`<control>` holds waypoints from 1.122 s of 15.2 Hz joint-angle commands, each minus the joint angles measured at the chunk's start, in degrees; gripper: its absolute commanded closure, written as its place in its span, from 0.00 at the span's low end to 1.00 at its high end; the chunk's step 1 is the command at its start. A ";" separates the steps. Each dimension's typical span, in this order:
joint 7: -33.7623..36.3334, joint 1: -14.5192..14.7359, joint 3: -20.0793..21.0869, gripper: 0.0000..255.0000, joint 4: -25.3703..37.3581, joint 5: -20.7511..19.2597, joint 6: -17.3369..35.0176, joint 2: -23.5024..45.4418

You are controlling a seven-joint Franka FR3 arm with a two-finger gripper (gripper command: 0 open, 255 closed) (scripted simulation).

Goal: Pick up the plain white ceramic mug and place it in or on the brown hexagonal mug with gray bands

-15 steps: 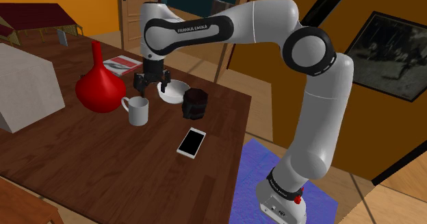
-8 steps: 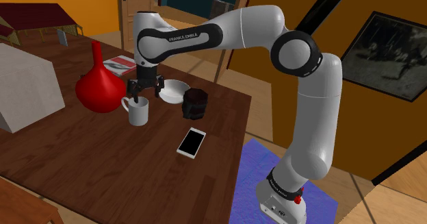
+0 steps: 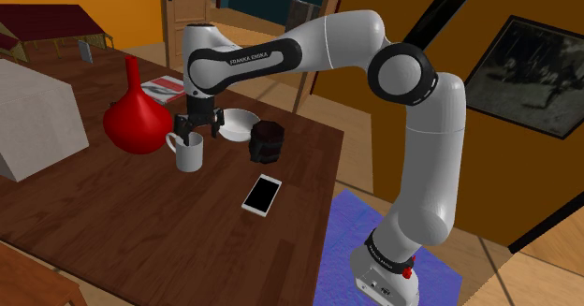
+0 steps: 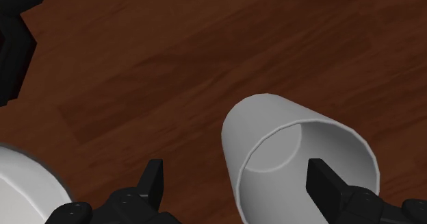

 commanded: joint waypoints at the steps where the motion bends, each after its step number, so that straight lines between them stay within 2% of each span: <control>1: 0.00 0.00 0.00 0.00 -0.01 0.00 0.02 0.00; 2: 0.00 0.00 0.00 0.00 -0.01 0.00 0.01 0.00; 3: 0.00 0.00 0.00 1.00 -0.01 0.00 0.01 0.00; 12: 0.00 0.00 0.00 1.00 -0.01 0.00 0.02 0.00; 17: -0.19 -0.08 0.23 1.00 1.97 0.45 -3.23 -1.32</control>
